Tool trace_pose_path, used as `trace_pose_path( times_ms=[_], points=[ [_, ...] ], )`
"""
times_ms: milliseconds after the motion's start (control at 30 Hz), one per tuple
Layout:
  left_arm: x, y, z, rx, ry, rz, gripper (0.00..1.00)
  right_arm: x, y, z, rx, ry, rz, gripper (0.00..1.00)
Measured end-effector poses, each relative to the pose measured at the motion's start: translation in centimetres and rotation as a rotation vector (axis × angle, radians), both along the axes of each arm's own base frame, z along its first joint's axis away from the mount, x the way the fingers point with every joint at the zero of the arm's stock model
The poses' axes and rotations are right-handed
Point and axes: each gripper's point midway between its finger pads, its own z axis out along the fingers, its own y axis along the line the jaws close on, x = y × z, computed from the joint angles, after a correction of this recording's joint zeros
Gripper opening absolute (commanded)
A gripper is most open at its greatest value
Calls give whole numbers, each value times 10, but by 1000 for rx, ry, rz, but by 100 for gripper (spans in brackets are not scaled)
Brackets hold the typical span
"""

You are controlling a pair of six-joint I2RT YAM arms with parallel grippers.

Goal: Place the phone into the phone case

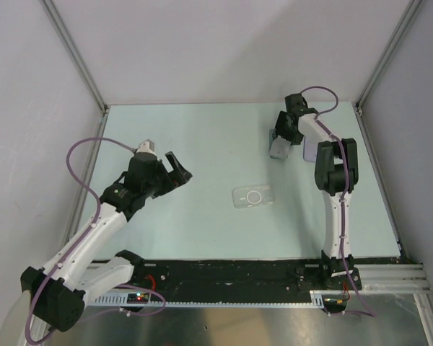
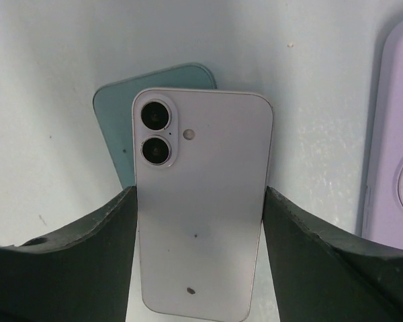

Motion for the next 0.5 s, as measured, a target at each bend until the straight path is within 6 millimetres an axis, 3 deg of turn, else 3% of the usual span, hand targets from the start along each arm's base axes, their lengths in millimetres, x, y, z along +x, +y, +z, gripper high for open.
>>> trace_pose_path(
  times_ms=[200, 367, 500],
  points=[
    [21, -27, -1, -71, -22, -62, 94, -11, 6, 21, 61, -7, 10, 22],
    [57, -69, -18, -125, -7, -143, 89, -24, 18, 46, 117, -33, 28, 21],
    [88, -106, -16, -177, -30, -217, 87, -39, 30, 50, 151, -26, 37, 21]
  ],
)
